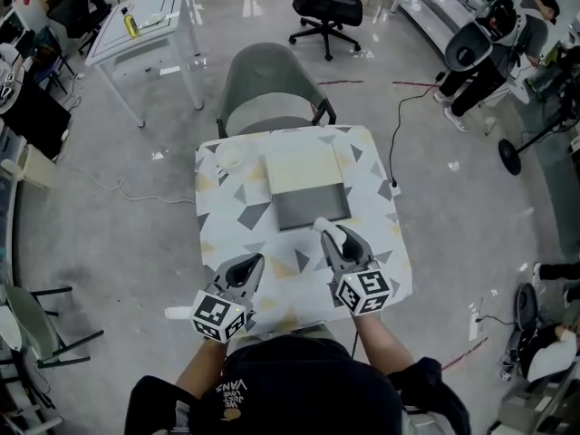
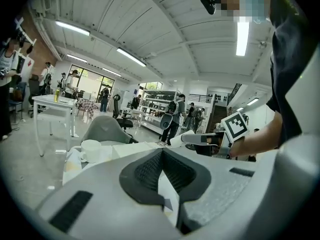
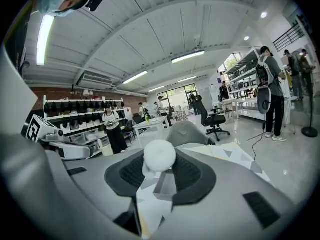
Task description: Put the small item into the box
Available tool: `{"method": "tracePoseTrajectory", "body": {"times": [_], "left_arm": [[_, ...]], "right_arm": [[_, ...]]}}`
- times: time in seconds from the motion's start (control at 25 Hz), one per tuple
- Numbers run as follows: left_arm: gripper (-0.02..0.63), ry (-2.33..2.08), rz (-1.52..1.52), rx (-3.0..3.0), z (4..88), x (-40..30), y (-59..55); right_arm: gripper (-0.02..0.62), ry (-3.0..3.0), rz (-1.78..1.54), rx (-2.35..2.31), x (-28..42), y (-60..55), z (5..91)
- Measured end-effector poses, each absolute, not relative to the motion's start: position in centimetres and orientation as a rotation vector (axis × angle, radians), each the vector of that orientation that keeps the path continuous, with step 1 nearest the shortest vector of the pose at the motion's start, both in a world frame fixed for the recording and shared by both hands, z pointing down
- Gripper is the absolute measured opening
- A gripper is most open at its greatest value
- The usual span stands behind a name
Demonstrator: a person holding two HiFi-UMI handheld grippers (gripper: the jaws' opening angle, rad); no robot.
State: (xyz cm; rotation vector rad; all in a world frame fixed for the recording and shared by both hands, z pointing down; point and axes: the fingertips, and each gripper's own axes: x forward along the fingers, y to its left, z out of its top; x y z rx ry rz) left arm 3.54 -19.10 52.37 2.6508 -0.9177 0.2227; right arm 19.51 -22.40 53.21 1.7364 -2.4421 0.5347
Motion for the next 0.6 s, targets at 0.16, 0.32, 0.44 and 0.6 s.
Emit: {"method": "tracePoseTrajectory", "body": {"times": [0.16, 0.32, 0.44, 0.6], "left_arm": [[0.006, -0.955, 0.223, 2.63, 53.0, 4.0, -19.8], [0.006, -0.983, 0.226, 2.616, 53.5, 4.4, -20.3], [0.006, -0.993, 0.227, 2.617, 53.6, 4.9, -20.7], [0.006, -1.016, 0.242, 2.595, 54.5, 5.2, -21.1]], "right_arm": [[0.129, -2.437, 0.534, 1.672, 19.9, -24.4, 55.0], [0.129, -2.426, 0.536, 1.604, 20.2, -26.4, 57.1], [0.129, -2.407, 0.516, 1.542, 20.1, -27.9, 58.9], [0.129, -2.378, 0.527, 1.475, 20.1, -29.9, 61.5]]}}
